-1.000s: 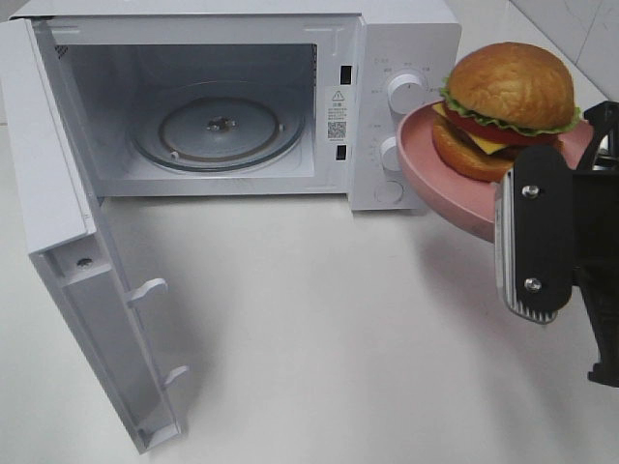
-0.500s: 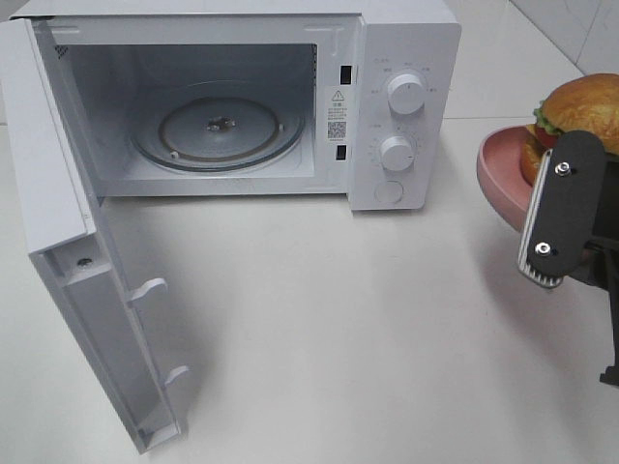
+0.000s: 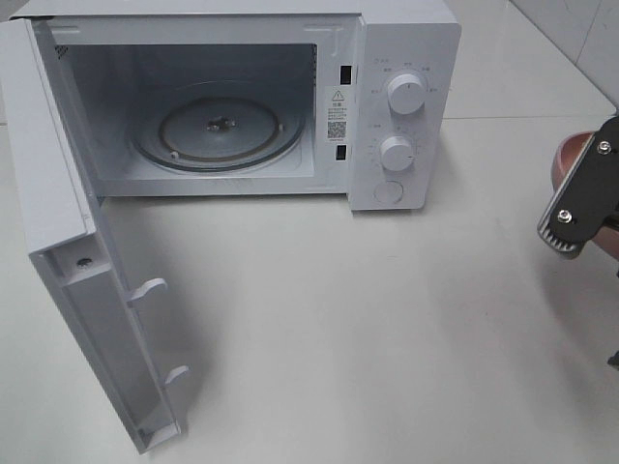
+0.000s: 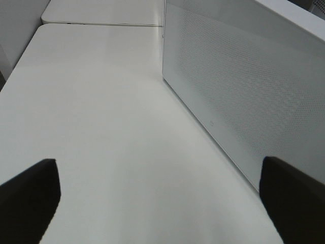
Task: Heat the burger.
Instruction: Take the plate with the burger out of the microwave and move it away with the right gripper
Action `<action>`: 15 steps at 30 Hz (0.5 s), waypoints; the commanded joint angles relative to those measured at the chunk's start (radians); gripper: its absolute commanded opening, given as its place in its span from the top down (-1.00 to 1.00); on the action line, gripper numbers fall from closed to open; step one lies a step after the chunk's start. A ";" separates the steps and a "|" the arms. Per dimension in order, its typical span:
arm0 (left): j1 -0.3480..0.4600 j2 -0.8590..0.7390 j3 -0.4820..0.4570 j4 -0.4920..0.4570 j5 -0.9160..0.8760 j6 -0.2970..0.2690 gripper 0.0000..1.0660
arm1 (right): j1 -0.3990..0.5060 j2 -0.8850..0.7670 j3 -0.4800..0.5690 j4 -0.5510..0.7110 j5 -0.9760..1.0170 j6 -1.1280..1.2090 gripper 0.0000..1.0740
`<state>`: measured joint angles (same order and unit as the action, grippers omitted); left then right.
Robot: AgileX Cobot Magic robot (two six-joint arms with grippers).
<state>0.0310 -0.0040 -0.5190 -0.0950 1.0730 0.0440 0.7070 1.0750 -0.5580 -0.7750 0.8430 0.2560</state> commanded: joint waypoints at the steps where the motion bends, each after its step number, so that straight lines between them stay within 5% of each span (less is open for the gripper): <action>1: 0.001 -0.018 0.003 -0.002 -0.005 0.001 -0.88 | -0.003 0.055 -0.007 -0.105 0.048 0.122 1.00; 15: 0.001 -0.018 0.003 -0.002 -0.005 0.001 -0.88 | -0.003 0.266 -0.009 -0.135 0.058 0.523 1.00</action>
<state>0.0310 -0.0040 -0.5190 -0.0950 1.0730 0.0440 0.7070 1.3130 -0.5580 -0.8360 0.8760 0.7000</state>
